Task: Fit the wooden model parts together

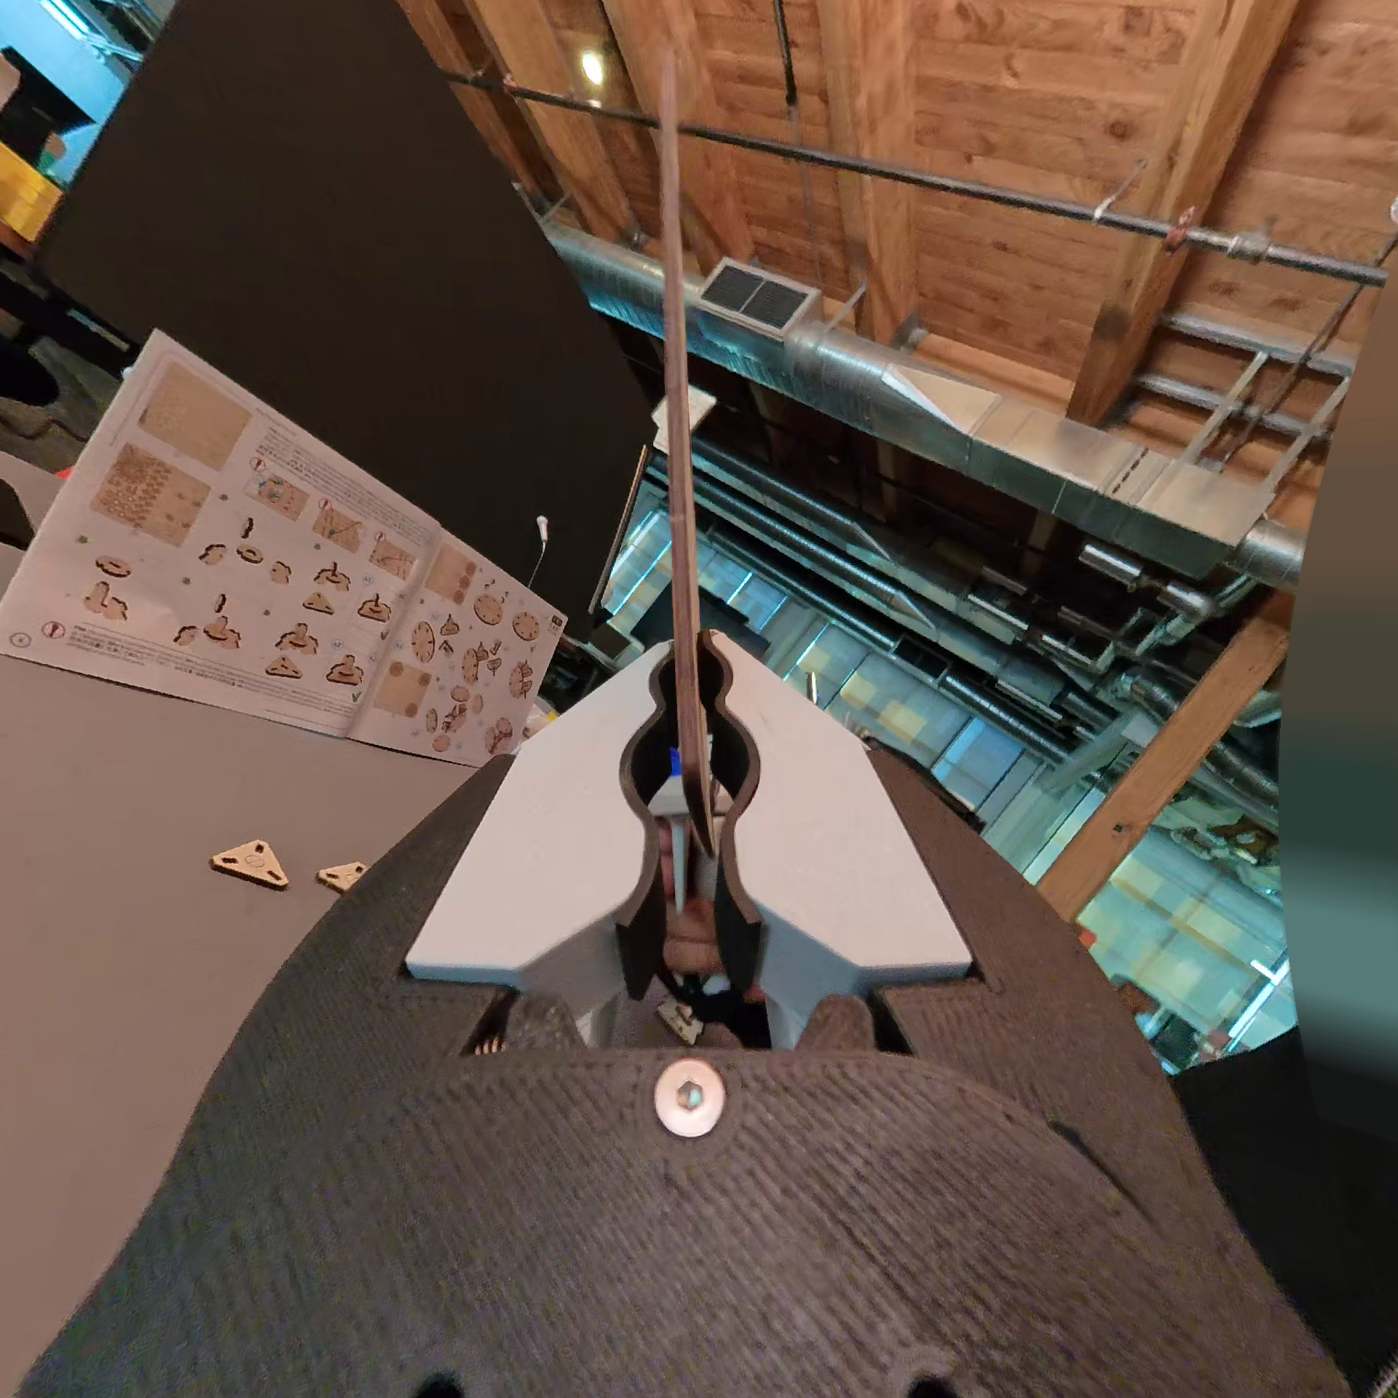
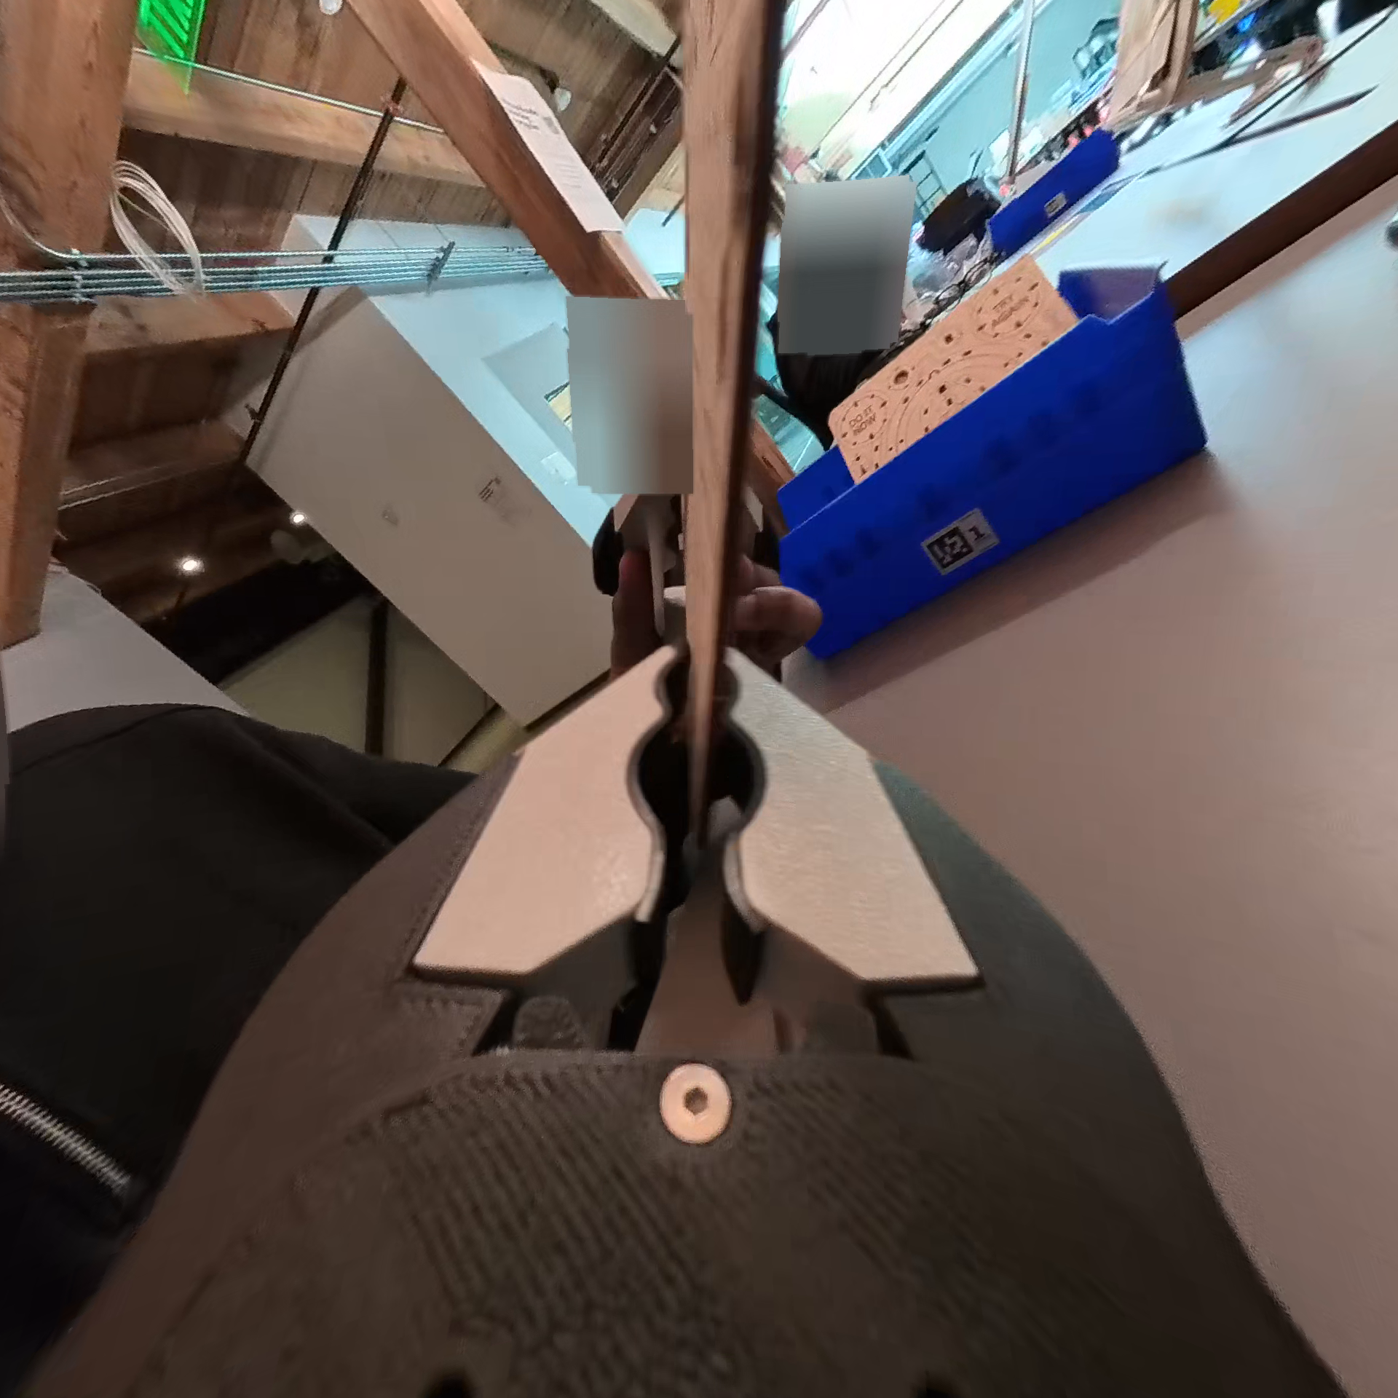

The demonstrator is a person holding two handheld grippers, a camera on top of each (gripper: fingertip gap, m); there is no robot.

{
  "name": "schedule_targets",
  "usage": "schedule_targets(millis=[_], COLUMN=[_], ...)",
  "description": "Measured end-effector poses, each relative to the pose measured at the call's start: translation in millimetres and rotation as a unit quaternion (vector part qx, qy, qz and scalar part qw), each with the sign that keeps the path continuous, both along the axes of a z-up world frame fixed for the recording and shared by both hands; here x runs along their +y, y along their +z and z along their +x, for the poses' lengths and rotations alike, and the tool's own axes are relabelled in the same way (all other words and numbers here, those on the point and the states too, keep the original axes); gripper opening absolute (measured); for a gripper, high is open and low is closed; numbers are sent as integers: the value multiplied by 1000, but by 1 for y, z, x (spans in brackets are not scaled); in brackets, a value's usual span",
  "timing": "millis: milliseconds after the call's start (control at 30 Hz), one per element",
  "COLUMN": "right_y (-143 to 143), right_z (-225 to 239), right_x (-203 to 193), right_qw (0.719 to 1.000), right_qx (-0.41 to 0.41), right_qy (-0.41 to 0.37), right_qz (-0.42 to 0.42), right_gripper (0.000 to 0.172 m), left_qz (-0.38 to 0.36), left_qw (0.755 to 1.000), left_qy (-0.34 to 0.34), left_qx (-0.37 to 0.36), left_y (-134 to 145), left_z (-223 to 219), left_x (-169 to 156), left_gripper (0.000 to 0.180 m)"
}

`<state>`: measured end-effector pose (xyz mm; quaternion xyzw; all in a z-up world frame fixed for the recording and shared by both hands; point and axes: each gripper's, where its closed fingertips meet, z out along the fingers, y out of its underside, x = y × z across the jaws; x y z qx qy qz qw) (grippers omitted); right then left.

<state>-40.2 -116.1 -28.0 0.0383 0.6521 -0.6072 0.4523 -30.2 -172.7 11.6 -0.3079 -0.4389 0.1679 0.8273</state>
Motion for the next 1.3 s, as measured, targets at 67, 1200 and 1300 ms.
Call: schedule_targets(millis=[67,1200,1300], right_y=[10,48,49], right_z=[-12,-78,-78], right_x=[4,42,43], right_qw=[999,982,982], right_qx=[-5,-67,-69], right_qy=[-25,-134,-134], right_qz=[-22,-115,-117], right_gripper=[1,0,0], left_qz=[-19,-150,-140], left_qw=[1000,976,977], left_qy=[-2,-141,-148], left_qx=[-6,-69,-69], left_y=[-2,-42,-42], left_z=[-1,-5,-5], left_x=[4,76,76], left_gripper=[2,3,3])
